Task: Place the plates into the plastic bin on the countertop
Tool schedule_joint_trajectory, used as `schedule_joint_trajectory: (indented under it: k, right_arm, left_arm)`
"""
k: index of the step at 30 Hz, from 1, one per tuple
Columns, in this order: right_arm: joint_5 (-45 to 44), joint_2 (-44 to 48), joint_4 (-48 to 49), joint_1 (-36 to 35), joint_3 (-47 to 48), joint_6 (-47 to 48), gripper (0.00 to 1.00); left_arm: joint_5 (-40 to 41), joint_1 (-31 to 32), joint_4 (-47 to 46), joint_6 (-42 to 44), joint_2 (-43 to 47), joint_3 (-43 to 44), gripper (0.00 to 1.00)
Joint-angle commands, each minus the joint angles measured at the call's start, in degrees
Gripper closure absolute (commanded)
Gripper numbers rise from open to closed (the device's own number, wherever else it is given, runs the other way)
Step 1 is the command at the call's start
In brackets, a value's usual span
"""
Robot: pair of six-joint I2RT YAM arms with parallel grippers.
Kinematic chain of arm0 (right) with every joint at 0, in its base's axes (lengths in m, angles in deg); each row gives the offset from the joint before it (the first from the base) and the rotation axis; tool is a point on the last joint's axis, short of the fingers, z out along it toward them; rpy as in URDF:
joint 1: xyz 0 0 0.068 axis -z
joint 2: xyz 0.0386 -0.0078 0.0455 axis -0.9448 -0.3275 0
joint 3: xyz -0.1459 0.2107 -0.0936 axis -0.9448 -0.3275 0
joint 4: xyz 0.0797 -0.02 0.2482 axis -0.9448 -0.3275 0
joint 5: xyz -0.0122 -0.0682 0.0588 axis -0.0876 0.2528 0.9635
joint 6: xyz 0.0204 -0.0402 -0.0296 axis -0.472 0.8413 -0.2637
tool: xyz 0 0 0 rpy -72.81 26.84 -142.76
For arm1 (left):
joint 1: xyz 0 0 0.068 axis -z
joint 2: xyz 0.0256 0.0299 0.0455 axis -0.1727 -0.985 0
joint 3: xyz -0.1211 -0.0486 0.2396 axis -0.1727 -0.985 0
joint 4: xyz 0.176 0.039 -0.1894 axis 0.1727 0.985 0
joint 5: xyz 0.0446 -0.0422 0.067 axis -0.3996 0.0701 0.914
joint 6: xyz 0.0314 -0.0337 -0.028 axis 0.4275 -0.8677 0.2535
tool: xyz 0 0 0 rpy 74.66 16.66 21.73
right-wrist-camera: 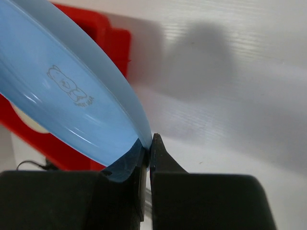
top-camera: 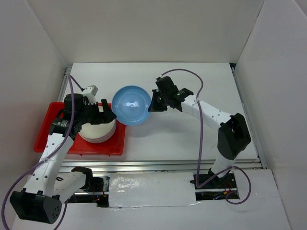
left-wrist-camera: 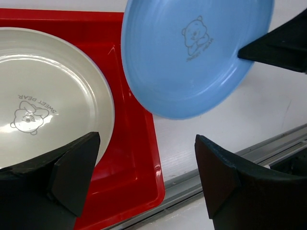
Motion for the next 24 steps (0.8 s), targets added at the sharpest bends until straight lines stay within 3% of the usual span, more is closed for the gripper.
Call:
schedule_joint_trajectory:
  k: [1,6,9,10,12,13,14,15,17,18,21,24]
  right_arm:
    - [8.6,4.4,1.9,-1.5,3.8,0.7,1.00]
    - [13.4,4.4,3.3,-4.4,3.4,0.6,1.00]
    - [12.9,4.7,2.4,-6.1,3.7,0.6,1.00]
    - [12.8,5.0,2.5,-6.4,3.5,0.5,1.00]
    - [12.6,6.0,2.6,-7.0,3.1,0.3,1.00]
    - [12.5,6.3,2.9,-7.1,3.0,0.2,0.99]
    - [12.4,6.7,2.5,-7.0,2.9,0.2,0.91]
    - [11.8,7.0,2.2,-7.1,2.7,0.4,0.45]
    - [7.1,8.4,0.1,-6.8,2.3,0.0,0.01]
    - [5.3,9.4,-0.3,-6.0,0.6,-0.6,0.00]
    - [2.6,16.1,1.3,-3.7,-6.7,-1.7,0.00]
    - [3.2,20.5,2.8,-1.4,-13.1,-1.6,0.00]
  left_arm:
    - [1.9,-0.2,-0.5,0.6,0.1,-0.1,0.08]
    - [3.6,-0.2,-0.5,0.3,-0.1,0.2,0.20]
    - [5.1,-0.2,-0.4,0.1,-0.3,0.5,0.34]
    - [5.4,-0.2,-0.4,0.1,-0.2,0.5,0.63]
    - [7.0,-0.2,-0.2,-0.4,-0.1,0.8,0.91]
    - [7.8,-0.3,0.0,-0.5,0.1,0.9,1.00]
    - [8.7,-0.3,0.4,-1.1,0.2,1.0,1.00]
    - [11.7,-0.3,0.4,-1.5,0.6,1.0,1.00]
    - [16.2,-0.6,1.6,-4.2,1.6,1.0,1.00]
    - [22.9,-1.8,2.5,-5.6,1.8,1.0,1.00]
    - [31.5,-5.4,7.0,-10.7,0.3,1.9,1.00]
    - [30.2,-10.5,7.0,-12.8,-1.3,1.7,1.00]
